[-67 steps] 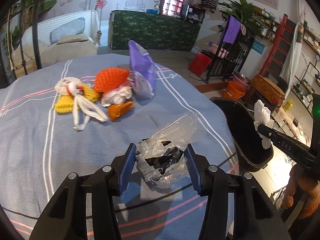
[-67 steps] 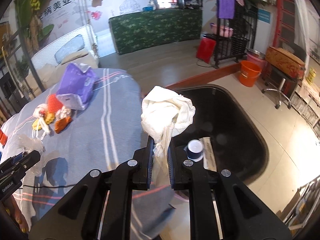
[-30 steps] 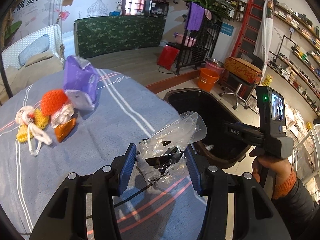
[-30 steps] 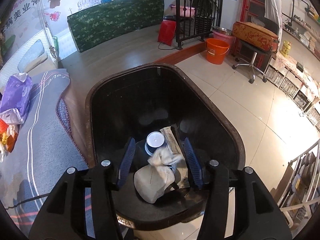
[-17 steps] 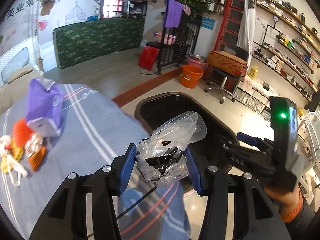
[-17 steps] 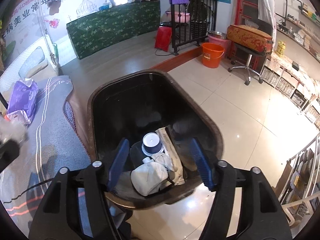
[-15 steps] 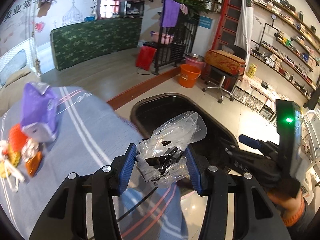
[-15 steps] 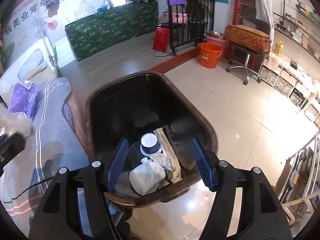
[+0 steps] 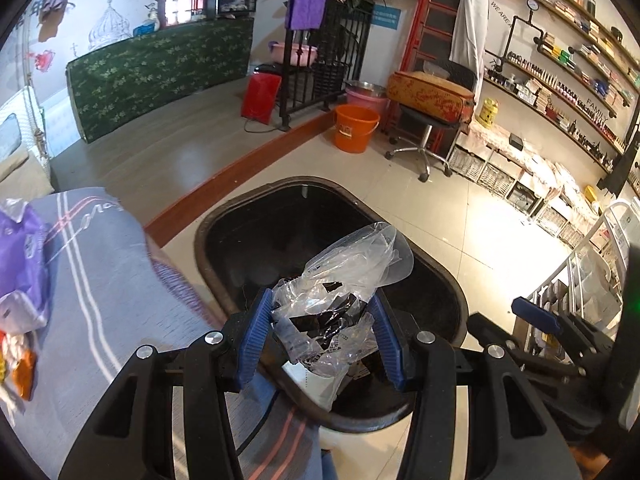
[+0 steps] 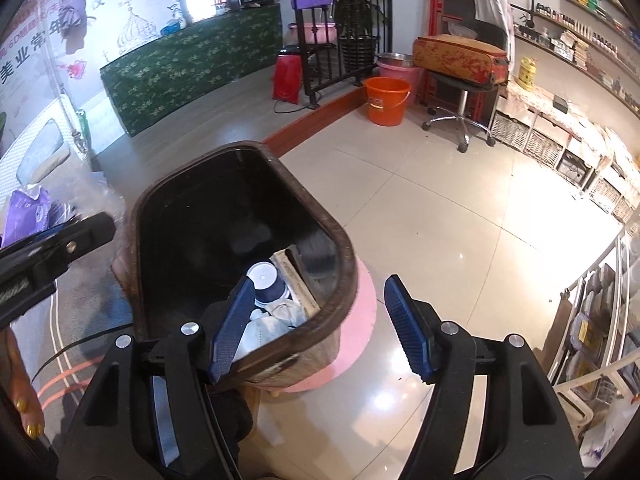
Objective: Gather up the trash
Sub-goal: 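Carry the clear plastic wrapper over the bin and open the left gripper, then move both grippers back over the table toward the remaining trash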
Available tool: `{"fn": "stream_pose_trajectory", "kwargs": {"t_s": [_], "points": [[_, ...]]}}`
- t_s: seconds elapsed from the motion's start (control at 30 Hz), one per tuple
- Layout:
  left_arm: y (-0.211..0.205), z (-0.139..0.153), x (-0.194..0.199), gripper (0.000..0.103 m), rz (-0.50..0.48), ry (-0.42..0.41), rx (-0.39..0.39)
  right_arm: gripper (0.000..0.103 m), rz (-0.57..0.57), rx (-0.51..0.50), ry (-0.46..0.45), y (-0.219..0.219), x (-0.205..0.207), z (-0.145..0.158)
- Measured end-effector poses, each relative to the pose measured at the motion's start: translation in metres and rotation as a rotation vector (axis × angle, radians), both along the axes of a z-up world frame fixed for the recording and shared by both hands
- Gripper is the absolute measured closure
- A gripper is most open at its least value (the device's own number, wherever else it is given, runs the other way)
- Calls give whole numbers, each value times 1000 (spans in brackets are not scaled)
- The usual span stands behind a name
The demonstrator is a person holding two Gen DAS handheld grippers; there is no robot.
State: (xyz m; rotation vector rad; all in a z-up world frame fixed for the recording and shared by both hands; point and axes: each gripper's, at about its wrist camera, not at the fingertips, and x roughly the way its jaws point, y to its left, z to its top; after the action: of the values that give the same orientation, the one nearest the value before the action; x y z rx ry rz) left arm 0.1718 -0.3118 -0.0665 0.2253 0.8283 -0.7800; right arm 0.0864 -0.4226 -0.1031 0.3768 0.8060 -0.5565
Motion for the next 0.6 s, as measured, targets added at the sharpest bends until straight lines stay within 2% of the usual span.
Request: {"fn": "stream_pose_trajectory", "kwargs": {"t_s": [0.1, 0.4, 0.5, 0.57, 0.6], "points": [[-11, -5, 4, 54, -6, 27, 7, 36, -9, 9, 1, -4, -2, -2], [-36, -16, 12, 52, -24, 38, 61, 35, -31, 25, 7, -9, -10, -9], [-39, -17, 16, 44, -29, 50, 68, 35, -42, 33, 8, -12, -14, -10], [-40, -16, 15, 28, -22, 31, 75, 35, -46, 34, 9, -13, -15, -11], [-41, -15, 16, 26, -20, 25, 73, 35, -47, 34, 11, -12, -14, -10]]}}
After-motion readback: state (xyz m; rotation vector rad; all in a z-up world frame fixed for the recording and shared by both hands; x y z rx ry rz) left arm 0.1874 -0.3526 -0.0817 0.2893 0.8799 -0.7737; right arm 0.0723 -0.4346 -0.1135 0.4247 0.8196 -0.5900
